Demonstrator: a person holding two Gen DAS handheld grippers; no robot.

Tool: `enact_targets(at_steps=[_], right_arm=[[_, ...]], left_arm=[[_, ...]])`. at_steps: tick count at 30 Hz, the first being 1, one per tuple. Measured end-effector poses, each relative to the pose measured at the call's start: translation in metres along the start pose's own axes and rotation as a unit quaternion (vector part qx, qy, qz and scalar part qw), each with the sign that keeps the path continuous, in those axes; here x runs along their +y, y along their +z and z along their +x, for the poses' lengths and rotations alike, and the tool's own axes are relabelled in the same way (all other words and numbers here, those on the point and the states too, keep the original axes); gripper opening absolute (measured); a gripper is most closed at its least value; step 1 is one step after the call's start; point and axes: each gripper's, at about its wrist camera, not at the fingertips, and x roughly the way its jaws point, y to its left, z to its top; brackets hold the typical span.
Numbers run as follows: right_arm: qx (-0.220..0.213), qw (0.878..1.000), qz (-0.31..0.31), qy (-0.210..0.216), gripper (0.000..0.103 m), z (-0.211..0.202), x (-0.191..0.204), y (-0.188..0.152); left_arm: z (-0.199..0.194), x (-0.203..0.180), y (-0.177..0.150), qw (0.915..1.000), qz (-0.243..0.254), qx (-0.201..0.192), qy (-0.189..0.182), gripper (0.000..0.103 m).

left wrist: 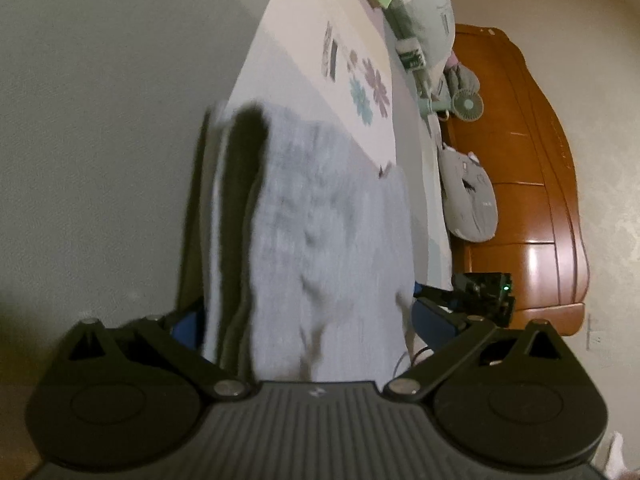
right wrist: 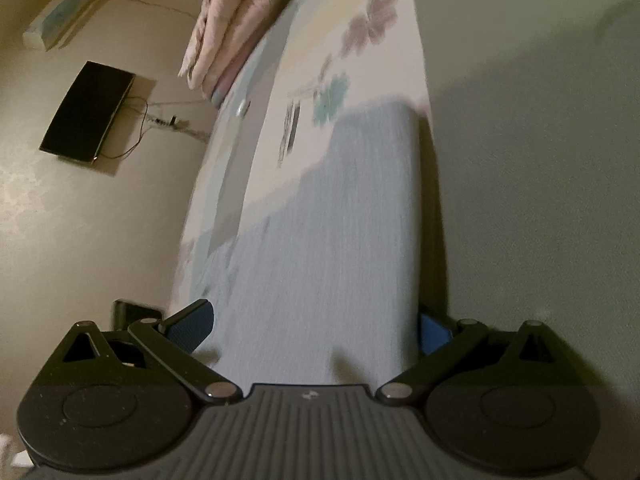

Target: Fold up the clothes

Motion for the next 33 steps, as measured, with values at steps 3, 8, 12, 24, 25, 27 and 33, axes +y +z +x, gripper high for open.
enact_targets(at_steps=[3,8,12,24,25,27,33], right_arm=[[0.026,1.0,0.004,0.016,0.103,-0.008,0.0,-0.02],[0.029,0.999,-0.004,0.024,0.103,0.012,0.003,0.003],[0.024,0.999,0.0,0.041,0.103,0.028,0.004,0.022],[0.012,0.993,0.005,0.119,0.103,0.025,-0.011,0.02],[0.011,0.992,0.005,0.124,0.103,0.028,-0.011,0.023],[0.009,0.992,0.005,0.126,0.101,0.028,-0.011,0.025],[-0.01,0.99,0.015,0.14,0.085,0.016,-0.028,0.02]], left_arm=[[0.004,-0.002,0.005,0.9999,0.012,0.0,-0.005,0.101],[0.024,-0.013,0.034,0.9995,0.029,0.001,-0.011,0.101],[0.027,-0.014,0.038,0.9993,0.034,0.006,-0.015,0.101],[0.016,-0.005,0.034,0.9984,0.046,0.012,-0.031,0.099],[0.018,-0.006,0.035,0.9983,0.049,0.013,-0.029,0.099],[0.017,-0.005,0.034,0.9981,0.055,0.007,-0.026,0.095],[0.001,0.019,0.024,0.9989,0.028,-0.024,-0.027,0.053]])
